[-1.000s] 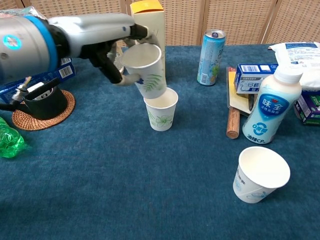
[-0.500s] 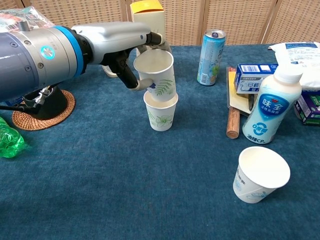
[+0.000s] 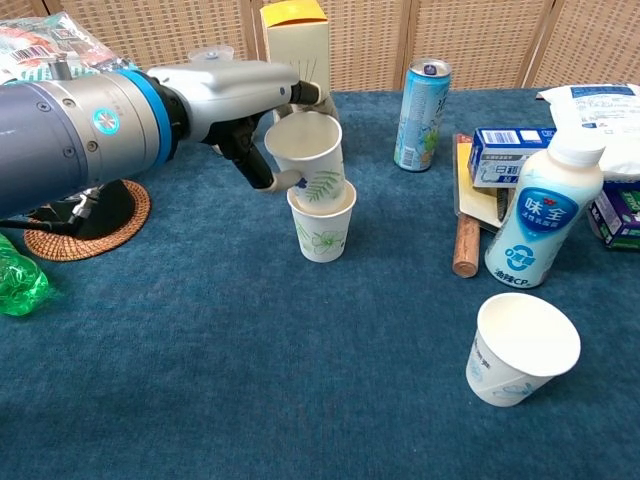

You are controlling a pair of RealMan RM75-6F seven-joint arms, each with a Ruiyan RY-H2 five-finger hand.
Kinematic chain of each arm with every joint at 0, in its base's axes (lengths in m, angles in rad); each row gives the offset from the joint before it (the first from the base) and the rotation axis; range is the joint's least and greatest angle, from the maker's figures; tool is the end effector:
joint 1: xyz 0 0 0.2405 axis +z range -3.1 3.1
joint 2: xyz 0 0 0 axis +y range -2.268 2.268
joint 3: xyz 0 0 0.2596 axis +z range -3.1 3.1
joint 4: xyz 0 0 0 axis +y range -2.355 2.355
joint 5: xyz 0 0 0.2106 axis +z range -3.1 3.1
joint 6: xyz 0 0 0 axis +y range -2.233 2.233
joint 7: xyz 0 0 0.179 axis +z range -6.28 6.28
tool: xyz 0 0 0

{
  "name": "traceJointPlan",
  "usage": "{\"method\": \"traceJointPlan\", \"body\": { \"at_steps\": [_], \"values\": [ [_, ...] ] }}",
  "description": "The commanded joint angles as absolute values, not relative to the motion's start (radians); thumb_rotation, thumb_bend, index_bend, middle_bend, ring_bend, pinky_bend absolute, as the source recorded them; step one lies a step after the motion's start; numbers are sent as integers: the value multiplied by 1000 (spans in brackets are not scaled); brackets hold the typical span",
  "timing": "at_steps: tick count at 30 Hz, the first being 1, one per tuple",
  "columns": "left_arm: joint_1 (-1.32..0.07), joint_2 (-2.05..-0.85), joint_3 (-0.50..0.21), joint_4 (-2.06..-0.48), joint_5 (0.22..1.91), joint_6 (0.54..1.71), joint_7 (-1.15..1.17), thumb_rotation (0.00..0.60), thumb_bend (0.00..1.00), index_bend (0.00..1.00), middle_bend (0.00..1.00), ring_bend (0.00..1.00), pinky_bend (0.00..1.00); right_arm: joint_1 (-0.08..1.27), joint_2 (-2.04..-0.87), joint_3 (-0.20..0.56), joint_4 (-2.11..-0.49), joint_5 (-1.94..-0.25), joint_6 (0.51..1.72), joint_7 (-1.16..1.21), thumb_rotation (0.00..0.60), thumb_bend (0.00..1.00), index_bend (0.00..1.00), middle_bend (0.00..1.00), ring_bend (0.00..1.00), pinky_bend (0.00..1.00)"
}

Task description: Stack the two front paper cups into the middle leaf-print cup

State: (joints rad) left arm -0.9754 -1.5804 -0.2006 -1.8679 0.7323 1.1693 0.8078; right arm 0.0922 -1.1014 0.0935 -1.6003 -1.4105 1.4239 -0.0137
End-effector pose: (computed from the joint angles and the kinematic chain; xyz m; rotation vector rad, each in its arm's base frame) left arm -0.0242 0.3363 -0.0384 -1.9820 -0.8684 -0.9109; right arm -0.3305 -0.2276 0.1712 1.3293 -0.9191 0.8346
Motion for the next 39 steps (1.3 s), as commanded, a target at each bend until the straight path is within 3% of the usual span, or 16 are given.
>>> {"method": "traceJointPlan", "body": {
  "at_steps": [1, 4, 9, 16, 22, 30, 35, 39],
  "values": [
    [-990, -1573, -198, -1881, 670, 1177, 852, 600, 461, 81, 13, 45, 505, 92, -1101, 93, -1600, -1411, 1424, -13, 600, 142, 0, 0, 0, 0],
    [-998, -1572, -197, -1888, 632, 1191, 878, 600, 461, 2, 0, 0, 399, 92, -1101, 93, -1600, -1410, 1424, -13, 600, 143, 0, 0, 0, 0],
    [-998, -1573, -196, -1883, 643, 1192, 856, 600, 460, 0, 0, 0, 287, 92, -1101, 94, -1599, -1409, 1423, -12, 600, 143, 0, 0, 0, 0],
    [-982, -1542, -189, -1927, 695, 1201, 817, 600, 461, 0, 0, 0, 278, 92, -1101, 95, -1599, -1409, 1424, -10, 600, 145, 0, 0, 0, 0],
    [-920, -1403, -136, -2101, 775, 1220, 773, 600, 462, 0, 0, 0, 275, 92, -1097, 93, -1605, -1414, 1425, -7, 600, 142, 0, 0, 0, 0],
    [-760, -1150, -3, -2251, 1016, 1274, 632, 600, 461, 0, 0, 0, 260, 92, -1088, 88, -1626, -1429, 1428, -8, 600, 141, 0, 0, 0, 0],
    [-649, -980, 77, -2271, 1183, 1302, 501, 600, 461, 0, 0, 0, 195, 96, -1075, 77, -1647, -1460, 1426, -1, 600, 141, 0, 0, 0, 0],
    [-551, -887, 145, -2251, 1313, 1348, 406, 600, 450, 0, 0, 0, 77, 103, -1056, 66, -1670, -1525, 1441, 33, 600, 115, 0, 0, 0, 0]
  ]
}}
